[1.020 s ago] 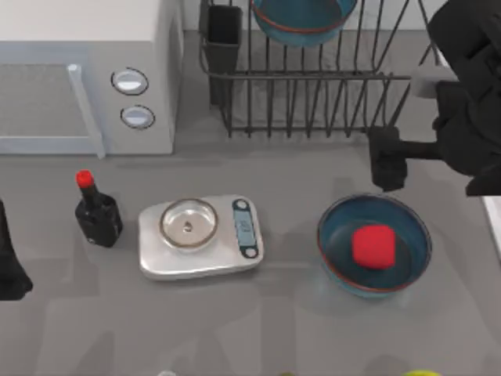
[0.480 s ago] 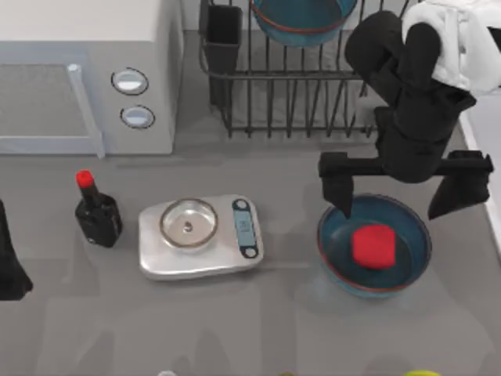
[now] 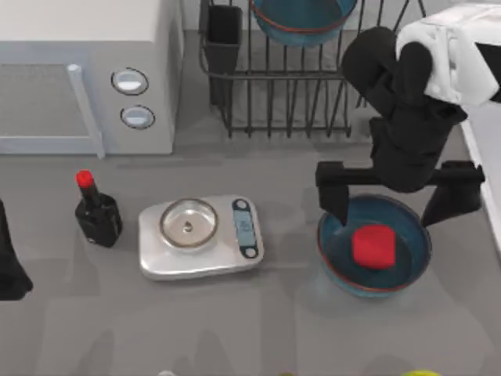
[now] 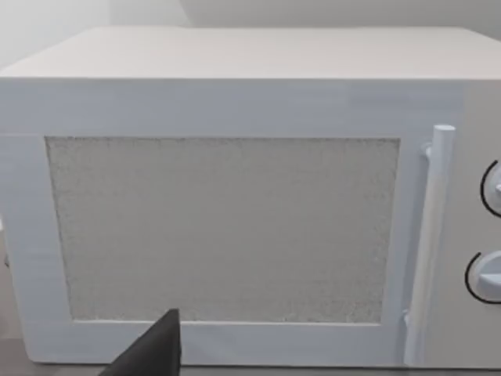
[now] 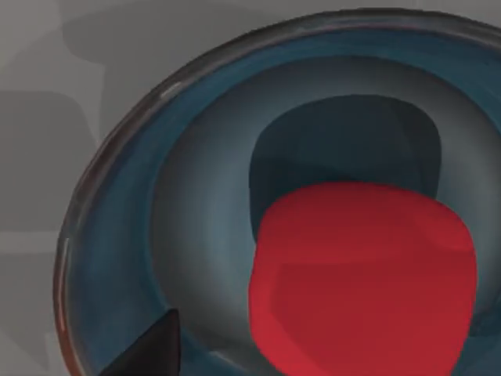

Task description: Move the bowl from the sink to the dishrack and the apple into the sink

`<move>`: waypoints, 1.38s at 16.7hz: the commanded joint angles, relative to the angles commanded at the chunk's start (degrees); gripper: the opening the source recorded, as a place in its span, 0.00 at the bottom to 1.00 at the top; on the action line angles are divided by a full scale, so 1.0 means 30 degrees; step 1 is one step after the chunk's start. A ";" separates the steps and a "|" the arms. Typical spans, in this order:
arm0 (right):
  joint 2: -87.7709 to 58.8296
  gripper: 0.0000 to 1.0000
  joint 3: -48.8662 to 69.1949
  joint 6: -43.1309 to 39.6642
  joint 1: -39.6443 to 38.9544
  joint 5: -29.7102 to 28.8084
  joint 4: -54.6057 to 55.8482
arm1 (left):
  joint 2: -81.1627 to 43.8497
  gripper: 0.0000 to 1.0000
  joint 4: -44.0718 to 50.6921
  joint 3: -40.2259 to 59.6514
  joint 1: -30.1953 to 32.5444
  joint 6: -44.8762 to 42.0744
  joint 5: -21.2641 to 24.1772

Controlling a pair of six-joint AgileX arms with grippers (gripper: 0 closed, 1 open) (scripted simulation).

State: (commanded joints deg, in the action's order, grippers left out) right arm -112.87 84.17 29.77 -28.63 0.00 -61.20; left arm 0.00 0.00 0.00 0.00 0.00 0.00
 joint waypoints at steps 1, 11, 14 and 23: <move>-0.0302 1.00 -0.0465 -0.0002 -0.0027 0.0005 0.0809 | 0.0000 1.00 0.0000 0.0000 0.0000 0.0000 0.0000; -0.2375 1.00 -0.3475 0.0094 -0.0129 -0.0042 0.5818 | 0.0000 1.00 0.0000 0.0000 0.0000 0.0000 0.0000; -0.2375 0.85 -0.3475 0.0094 -0.0129 -0.0042 0.5818 | 0.0000 1.00 0.0000 0.0000 0.0000 0.0000 0.0000; -0.2375 0.17 -0.3475 0.0094 -0.0129 -0.0042 0.5818 | 0.0000 1.00 0.0000 0.0000 0.0000 0.0000 0.0000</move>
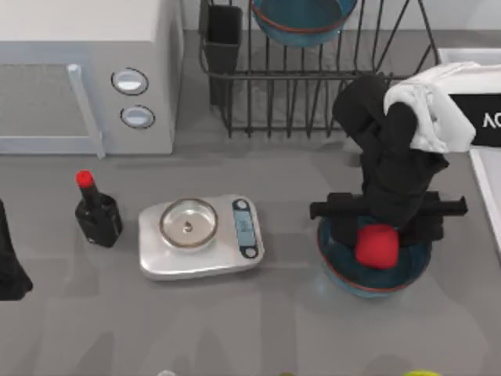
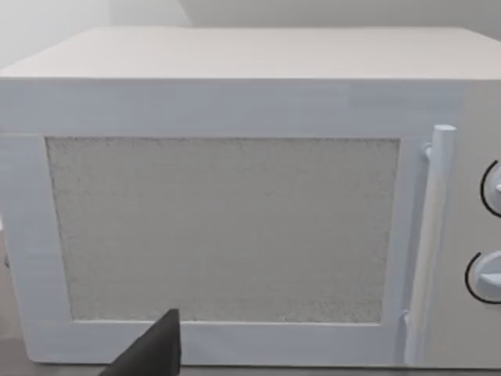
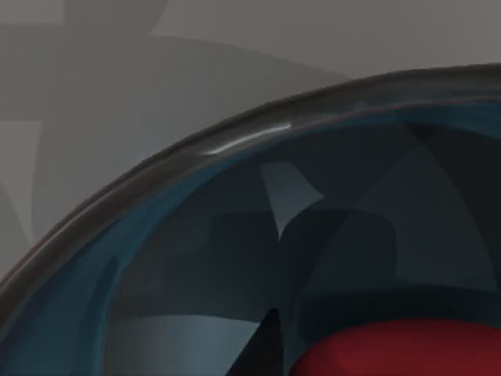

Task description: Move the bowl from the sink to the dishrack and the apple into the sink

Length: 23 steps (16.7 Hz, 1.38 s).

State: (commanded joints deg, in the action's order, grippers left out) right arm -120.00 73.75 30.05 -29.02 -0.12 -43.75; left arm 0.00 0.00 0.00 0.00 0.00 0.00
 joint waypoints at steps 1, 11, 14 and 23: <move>0.0000 0.10 0.0000 0.0000 0.0000 0.0000 0.0000 | 0.0000 1.00 0.0000 0.0000 0.0000 0.0000 0.0000; 0.1538 0.00 0.0419 -0.0048 -0.0108 -0.0498 -0.1117 | 0.0000 1.00 0.0000 0.0000 0.0000 0.0000 0.0000; 0.1724 0.00 0.1140 -0.0018 -0.0118 -0.0485 -0.1881 | 0.0000 1.00 0.0000 0.0000 0.0000 0.0000 0.0000; 0.3557 0.00 0.5458 -0.0129 -0.0056 -0.0482 -0.8173 | 0.0000 1.00 0.0000 0.0000 0.0000 0.0000 0.0000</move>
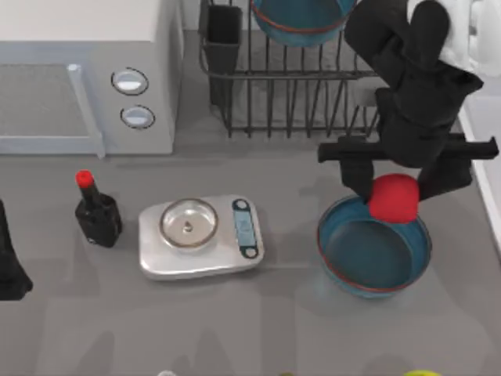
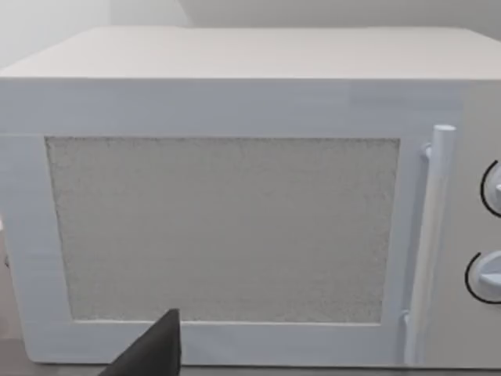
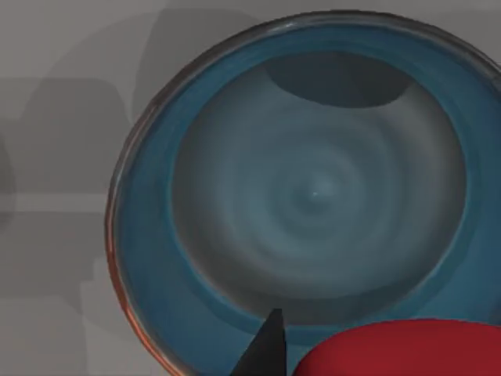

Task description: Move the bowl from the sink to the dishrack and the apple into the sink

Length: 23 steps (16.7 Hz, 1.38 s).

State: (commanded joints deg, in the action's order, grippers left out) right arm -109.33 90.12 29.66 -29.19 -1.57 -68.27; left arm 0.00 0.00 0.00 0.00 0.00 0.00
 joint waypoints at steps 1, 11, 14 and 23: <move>0.0000 0.00 0.0000 0.0000 0.0000 0.0000 0.0000 | 0.0000 1.00 0.0000 0.0000 0.0000 0.0000 0.0000; 0.0726 0.00 -0.3147 -0.0788 0.1694 0.1868 0.5292 | 0.0000 1.00 0.0000 0.0000 0.0000 0.0000 0.0000; 0.1500 0.00 -0.5590 -0.1621 0.3199 0.3351 1.0189 | 0.0000 1.00 0.0000 0.0000 0.0000 0.0000 0.0000; 0.4563 0.00 -1.3178 -0.5197 1.0004 0.7651 2.6224 | 0.0000 1.00 0.0000 0.0000 0.0000 0.0000 0.0000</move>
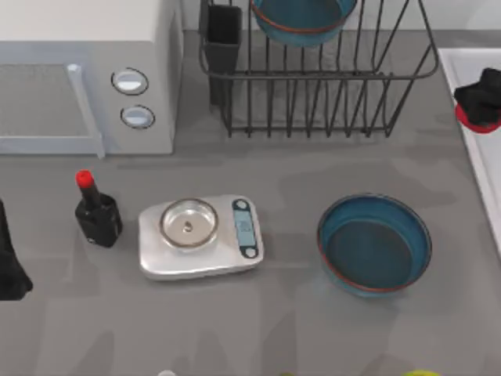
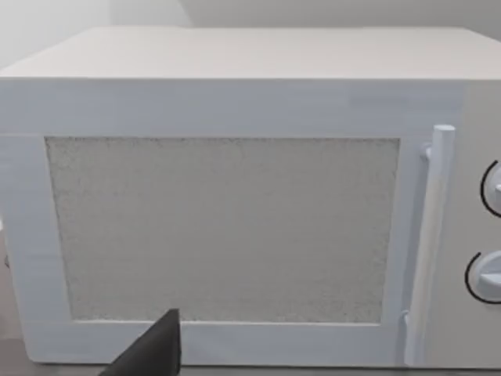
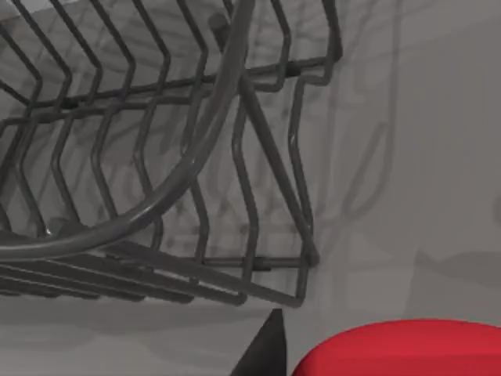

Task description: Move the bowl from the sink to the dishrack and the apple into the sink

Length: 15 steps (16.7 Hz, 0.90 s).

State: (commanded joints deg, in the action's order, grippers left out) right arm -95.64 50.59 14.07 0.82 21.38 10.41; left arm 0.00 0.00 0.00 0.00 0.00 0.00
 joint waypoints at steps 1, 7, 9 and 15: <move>0.0327 0.00 -0.0705 -0.0420 0.0864 0.0382 0.1603 | 0.0000 1.00 0.0000 0.0000 0.0000 0.0000 0.0000; 0.2168 0.00 -0.3877 -0.2713 0.5919 0.1882 0.9372 | 0.0000 1.00 0.0000 0.0000 0.0000 0.0000 0.0000; 0.2620 0.00 -0.4533 -0.3313 0.7347 0.2118 1.1123 | 0.0000 1.00 0.0000 0.0000 0.0000 0.0000 0.0000; 0.3335 0.00 -0.5456 -0.4313 0.9713 0.2450 1.3773 | 0.0000 1.00 0.0000 0.0000 0.0000 0.0000 0.0000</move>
State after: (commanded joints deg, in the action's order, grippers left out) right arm -85.63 34.22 1.13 29.96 28.73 51.73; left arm 0.00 0.00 0.00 0.00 0.00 0.00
